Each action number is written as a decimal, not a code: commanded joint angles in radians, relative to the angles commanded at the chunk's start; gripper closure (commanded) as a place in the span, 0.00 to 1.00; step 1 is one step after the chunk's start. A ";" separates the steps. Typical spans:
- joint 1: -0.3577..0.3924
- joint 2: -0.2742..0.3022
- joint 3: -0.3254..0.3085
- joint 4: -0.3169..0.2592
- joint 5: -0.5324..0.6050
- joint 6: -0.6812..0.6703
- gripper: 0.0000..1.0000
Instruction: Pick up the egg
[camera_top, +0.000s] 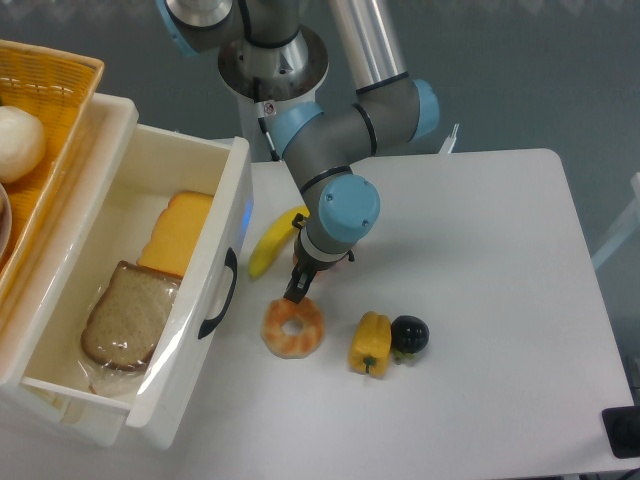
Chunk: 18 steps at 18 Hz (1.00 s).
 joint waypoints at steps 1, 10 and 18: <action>0.000 0.000 -0.003 0.000 0.000 0.000 0.00; 0.005 -0.005 -0.009 -0.002 0.002 -0.002 0.08; 0.008 -0.005 -0.003 -0.005 0.003 -0.005 0.37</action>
